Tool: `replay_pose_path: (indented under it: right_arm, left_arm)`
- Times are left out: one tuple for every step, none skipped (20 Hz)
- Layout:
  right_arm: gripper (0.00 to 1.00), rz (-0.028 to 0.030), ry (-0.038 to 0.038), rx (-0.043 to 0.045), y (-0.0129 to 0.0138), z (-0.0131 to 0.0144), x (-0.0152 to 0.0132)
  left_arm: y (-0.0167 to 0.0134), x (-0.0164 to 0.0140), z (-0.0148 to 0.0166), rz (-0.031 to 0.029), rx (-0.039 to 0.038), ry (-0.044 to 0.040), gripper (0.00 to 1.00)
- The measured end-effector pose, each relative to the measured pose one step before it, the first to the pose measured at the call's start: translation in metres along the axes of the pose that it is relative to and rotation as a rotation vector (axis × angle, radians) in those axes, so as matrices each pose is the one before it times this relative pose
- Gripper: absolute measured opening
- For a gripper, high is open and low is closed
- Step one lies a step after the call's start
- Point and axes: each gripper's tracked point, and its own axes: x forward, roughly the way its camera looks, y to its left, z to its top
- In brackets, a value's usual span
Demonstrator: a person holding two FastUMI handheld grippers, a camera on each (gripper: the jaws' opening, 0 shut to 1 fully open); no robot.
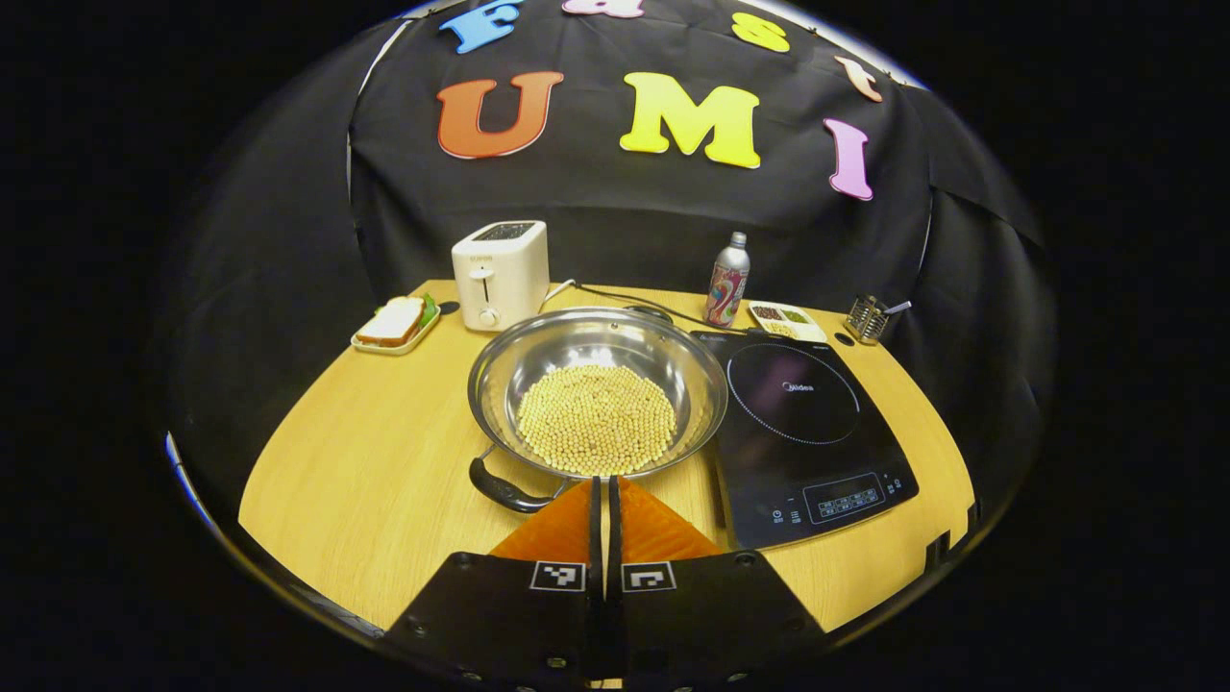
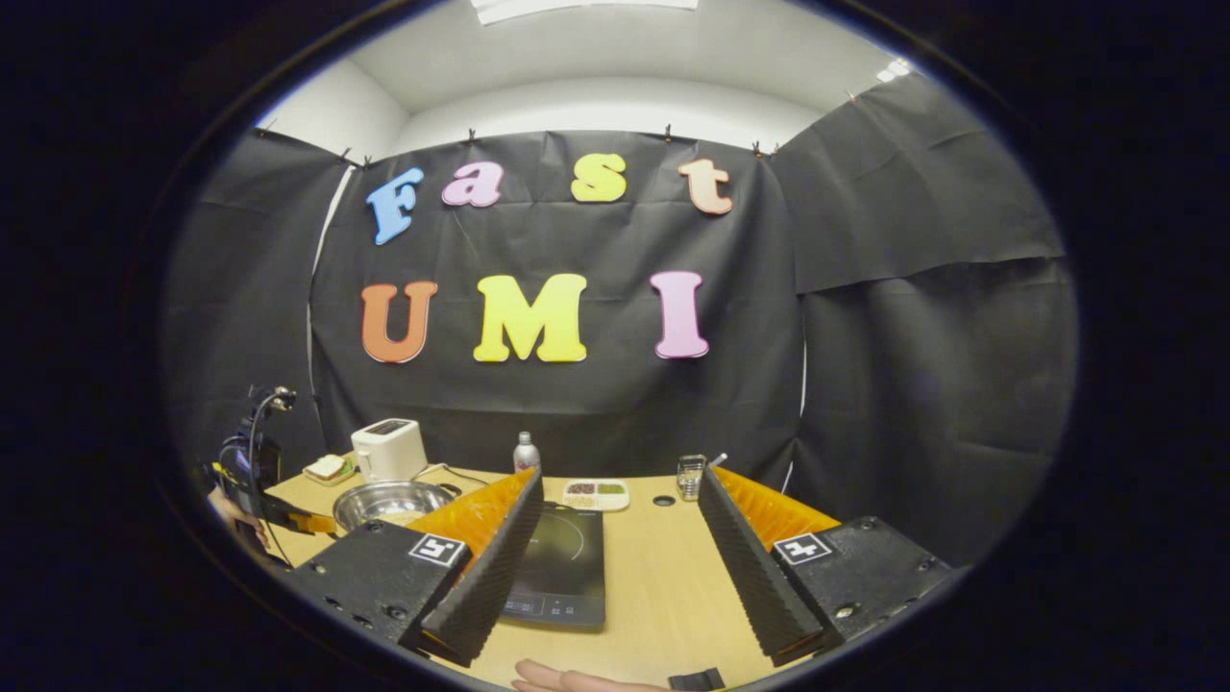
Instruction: First push the handle of the pot to place it horizontally, then grasp the pot with both hands and set it on the induction cooktop.
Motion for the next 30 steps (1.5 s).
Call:
replay_pose_path:
  right_arm:
    - [0.99, 0.00711, 0.00894, -0.00587, 0.0039, -0.0033, 0.00419]
    - [0.99, 0.00573, 0.00999, -0.00725, 0.00381, -0.00227, 0.00417]
    - [1.0, 0.00443, 0.0076, -0.00481, 0.00217, -0.00245, 0.00333]
    - [0.99, 0.00515, 0.0057, -0.0027, 0.00264, -0.00099, 0.00355]
    - [0.99, 0.00491, 0.0031, -0.00103, 0.00292, -0.00113, 0.00335]
    - [0.99, 0.00427, 0.00088, 0.00084, 0.00242, -0.00084, 0.003]
    - [0.99, 0.00154, 0.00405, 0.00096, 0.00156, -0.0019, 0.0041]
    - [0.99, -0.00152, 0.00693, 0.00333, 0.00117, -0.00254, 0.00477]
    - [0.99, 0.00037, 0.00861, 0.00431, 0.00067, -0.00415, 0.00283]
    - [0.99, 0.0011, 0.01057, 0.00556, 0.00132, -0.00253, 0.00368]
    - [1.0, 0.00058, 0.01062, 0.00551, 0.00221, -0.00279, 0.00447]
    - [0.99, 0.00228, 0.00801, 0.00291, 0.00174, -0.00159, 0.00437]
    - [0.99, 0.00161, 0.00413, 0.00031, 0.00208, -0.00027, 0.00312]
    - [0.99, -0.00069, 0.00073, -0.00184, 0.0008, 0.00097, 0.0035]
    - [0.99, -0.00157, -0.00136, -0.00225, -0.00025, -0.00009, 0.00183]
    - [0.99, -0.00155, -0.00336, -0.00112, -0.00007, 0.00126, 0.00271]
    - [1.0, -0.0043, 0.00038, -0.00066, 0.0001, -0.00077, 0.00305]
    - [0.99, -0.00122, 0.00223, 0.00087, 0.00069, 0.0001, 0.00157]
    - [0.99, 0.00502, 0.00034, 0.00273, 0.00304, -0.00011, 0.00143]
    - [0.99, 0.01133, -0.00613, 0.00619, 0.00394, 0.00179, 0.00135]
    - [1.0, 0.01411, -0.01145, 0.01027, 0.00497, 0.00312, 0.00192]
    - [0.99, 0.00709, -0.00414, 0.00646, 0.00358, 0.00132, 0.00203]
    - [0.99, 0.00211, -0.00001, 0.00205, 0.00101, -0.00296, 0.00235]
    - [0.99, 0.00247, -0.00092, -0.00232, 0.00282, 0.00024, 0.00237]
    - [0.99, 0.00164, -0.00316, -0.00316, 0.00249, 0.00102, 0.00122]
    - [0.99, 0.00226, -0.00432, -0.00308, 0.00299, 0.00188, 0.00207]
    - [0.99, 0.00096, -0.00415, -0.00389, 0.00142, 0.00009, 0.00184]
    - [0.99, 0.00122, -0.00335, -0.00414, 0.00104, 0.00028, 0.00128]
    - [0.99, 0.00198, -0.00098, -0.00452, 0.00139, 0.00074, 0.0024]
    - [0.99, 0.00621, 0.00188, -0.0041, 0.00199, 0.00036, 0.00221]
  left_arm:
    - [-0.00077, 0.00495, -0.00727, -0.00966, -0.00281, 0.03127, 0.0]
    - [0.0002, 0.00456, -0.00515, -0.00298, 0.00137, 0.0231, 0.0]
    - [0.00211, 0.00353, -0.00311, 0.00387, 0.00592, 0.01503, 0.0]
    - [0.00121, 0.00364, -0.0027, 0.00182, 0.00593, 0.01459, 0.0]
    - [-0.00171, 0.00479, -0.00292, -0.00618, 0.00476, 0.01128, 0.0]
    - [-0.00173, 0.00281, -0.00275, -0.00788, 0.00862, 0.01379, 0.0]
    - [-0.00108, 0.00196, -0.00233, -0.00818, 0.01587, 0.01648, 0.1]
    - [0.00395, 0.00226, -0.00158, 0.01283, 0.02485, 0.00551, 0.1]
    - [0.00749, 0.00383, 0.00216, 0.02538, 0.01652, -0.00226, 0.0]
    - [0.00306, 0.00381, -0.00274, 0.00899, 0.00623, 0.01473, 0.0]
    - [0.00208, 0.00294, -0.00247, 0.00244, -0.00314, 0.0108, 0.0]
    - [0.0024, 0.00213, 0.00026, 0.00388, -0.00398, 0.00361, 0.1]
    - [0.00319, 0.00179, -0.00099, 0.00291, -0.00557, 0.00665, 0.1]
    - [0.00313, 0.00086, -0.00021, 0.00697, -0.00563, 0.00263, 0.0]
    - [-0.0005, 0.00153, 0.00068, -0.01272, -0.01182, 0.00224, 0.1]
    - [-0.00073, 0.00201, 0.00017, -0.0119, -0.00954, 0.00005, 0.09]
    - [0.00029, 0.00143, -0.00196, -0.0071, -0.01139, 0.0069, 0.0]
    - [-0.00015, 0.00061, -0.00056, -0.00707, -0.00611, 0.00455, 0.0]
    - [0.00188, 0.00187, 0.00004, -0.00336, -0.00047, 0.00096, 0.0]
    - [0.0039, 0.00031, 0.00076, 0.00587, -0.00262, 0.00085, 0.0]
    - [0.00582, 0.00108, 0.00111, 0.00816, -0.00414, -0.00046, 0.0]
    - [0.00453, 0.00101, 0.00129, 0.00463, -0.00471, 0.0014, 0.0]
    - [0.0037, 0.00122, 0.00074, 0.00026, -0.00424, -0.00015, 0.0]
    - [0.00286, 0.00196, 0.0022, -0.00699, -0.00548, 0.00083, 0.1]
    - [0.00338, 0.00215, -0.00186, -0.0055, -0.00348, 0.01156, 0.0]
    - [0.00405, 0.00186, -0.00004, -0.00133, -0.00517, 0.00628, 0.0]
    - [0.00499, 0.00249, 0.00187, 0.00549, -0.00014, 0.0029, 0.1]
    - [0.00666, 0.00191, 0.00402, 0.01234, -0.00118, -0.01236, 0.0]
    - [0.00681, 0.00374, 0.00386, 0.01888, 0.00208, -0.00931, 0.0]
    - [0.00717, 0.00226, 0.00018, 0.02171, 0.00323, 0.00564, 0.0]
